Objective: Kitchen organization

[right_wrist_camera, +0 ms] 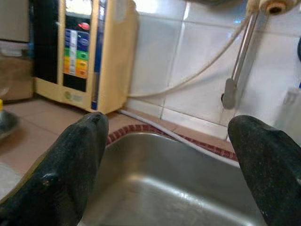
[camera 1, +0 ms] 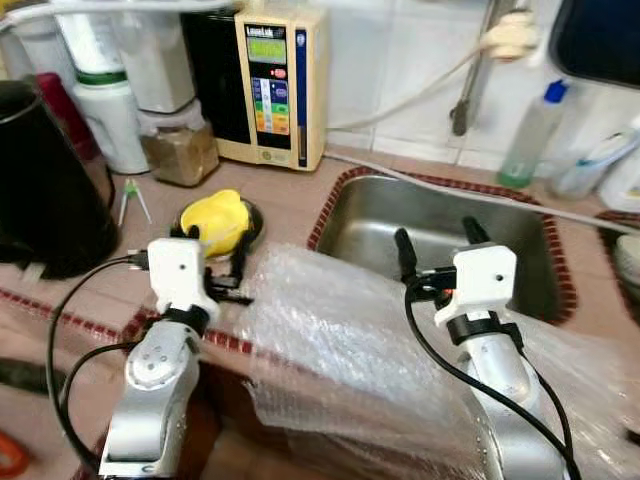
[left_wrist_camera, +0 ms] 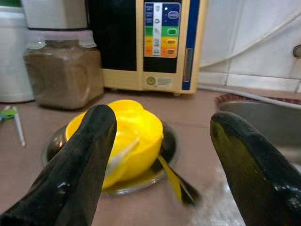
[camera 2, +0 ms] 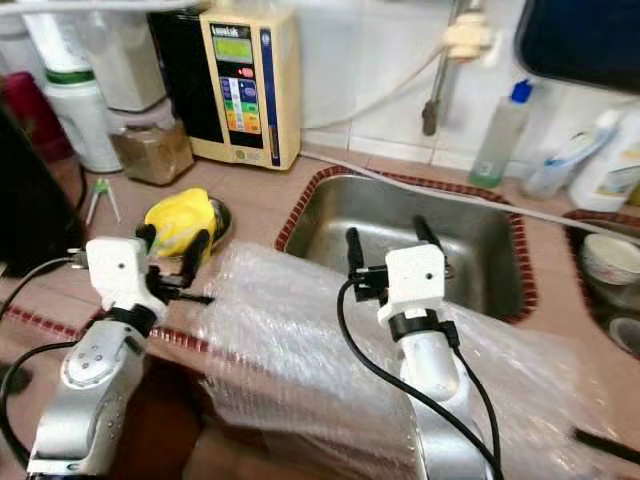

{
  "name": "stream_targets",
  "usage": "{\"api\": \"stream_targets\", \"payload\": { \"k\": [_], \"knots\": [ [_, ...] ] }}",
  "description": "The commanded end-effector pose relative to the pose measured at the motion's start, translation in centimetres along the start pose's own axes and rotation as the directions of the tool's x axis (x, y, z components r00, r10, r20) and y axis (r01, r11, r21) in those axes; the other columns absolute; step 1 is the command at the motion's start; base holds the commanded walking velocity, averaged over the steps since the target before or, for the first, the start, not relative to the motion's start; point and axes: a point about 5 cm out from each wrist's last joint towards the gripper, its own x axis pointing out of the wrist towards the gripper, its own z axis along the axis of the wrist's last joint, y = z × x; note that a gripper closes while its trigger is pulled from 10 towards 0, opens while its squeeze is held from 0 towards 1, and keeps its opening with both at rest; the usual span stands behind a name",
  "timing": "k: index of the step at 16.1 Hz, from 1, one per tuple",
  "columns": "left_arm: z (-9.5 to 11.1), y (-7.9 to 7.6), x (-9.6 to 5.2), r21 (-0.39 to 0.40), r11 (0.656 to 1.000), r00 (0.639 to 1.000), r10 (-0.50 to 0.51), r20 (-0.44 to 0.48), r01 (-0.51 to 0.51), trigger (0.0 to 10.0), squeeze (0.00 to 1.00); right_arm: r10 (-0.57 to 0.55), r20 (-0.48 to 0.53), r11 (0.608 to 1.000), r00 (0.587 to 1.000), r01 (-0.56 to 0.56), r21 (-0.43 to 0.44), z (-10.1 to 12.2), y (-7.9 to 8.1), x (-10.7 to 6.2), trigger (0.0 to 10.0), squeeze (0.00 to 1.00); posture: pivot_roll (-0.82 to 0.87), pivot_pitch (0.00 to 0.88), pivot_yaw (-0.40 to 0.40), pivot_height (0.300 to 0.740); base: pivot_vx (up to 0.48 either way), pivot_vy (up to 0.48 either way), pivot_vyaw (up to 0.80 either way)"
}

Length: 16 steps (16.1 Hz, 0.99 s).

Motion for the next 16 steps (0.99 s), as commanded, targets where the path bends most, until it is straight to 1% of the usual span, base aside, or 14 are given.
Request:
{"api": "stream_targets", "payload": {
  "k": [1, 4, 6, 7, 9, 12, 14, 16],
  "knots": [
    [0.1, -0.7, 0.0, -0.003, 1.0, 1.0, -0.017, 0.0, 0.017, 10.0, 0.0, -0.015, 0.006, 1.0, 1.0, 0.015, -0.009, 0.2, -0.7, -0.1, 10.0, 0.0, 0.06, 0.023, 0.001, 0.74, 0.0, 0.0, 0.0],
    [0.3, -0.7, 0.0, 0.011, 1.0, 1.0, -0.022, 0.006, 0.022, 10.0, 0.0, -0.01, 0.008, 1.0, 1.0, 0.01, -0.01, 0.3, -0.6, -0.2, 10.0, 0.0, 0.05, 0.029, -0.001, 0.74, 0.0, 0.0, 0.0],
    [0.6, -0.2, 0.0, 0.05, 0.998, 0.999, 0.03, 0.028, -0.031, 10.0, 0.0, -0.006, 0.013, 1.0, 1.0, 0.006, -0.006, 0.4, -0.5, -0.1, 10.0, 0.0, 0.05, 0.033, 0.001, 0.74, 0.0, 0.0, 0.0],
    [1.2, 0.3, 0.2, 0.084, 0.994, 0.997, 0.059, 0.058, -0.064, 10.0, 0.0, 0.009, 0.022, 1.0, 1.0, -0.01, 0.005, 0.7, -0.3, -0.1, 10.0, 0.0, 0.06, 0.034, 0.001, 0.74, 0.0, 0.0, 0.0],
    [1.6, 1.1, 0.3, 0.1, 0.989, 0.992, 0.102, 0.079, -0.11, 10.0, 0.0, 0.056, 0.039, 0.998, 0.998, -0.058, 0.03, 1.2, 0.3, -0.1, 10.0, 0.0, 0.05, 0.035, 0.002, 0.74, 0.0, 0.0, 0.0],
    [1.5, 1.3, 0.4, 0.097, 0.987, 0.99, 0.119, 0.072, -0.125, 10.0, 0.0, 0.084, 0.051, 0.994, 0.995, -0.088, 0.062, 1.6, 0.8, 0.0, 10.0, 0.0, 0.05, 0.037, 0.001, 0.74, 0.0, 0.0, 0.0],
    [1.3, 1.4, 1.2, 0.092, 0.989, 0.992, 0.114, 0.061, -0.12, 10.0, 0.0, 0.129, 0.054, 0.988, 0.99, -0.134, 0.081, 1.8, 1.3, 0.0, 10.0, 0.0, 0.05, 0.041, 0.0, 0.74, 0.0, 0.0, 0.0],
    [0.7, 1.9, 1.9, 0.053, 0.993, 0.994, 0.104, 0.022, -0.105, 10.0, 0.0, 0.192, 0.047, 0.972, 0.98, -0.197, 0.125, 1.8, 2.1, -0.3, 10.0, 0.0, 0.05, 0.043, 0.001, 0.74, 0.0, 0.0, 0.0]
  ]
}}
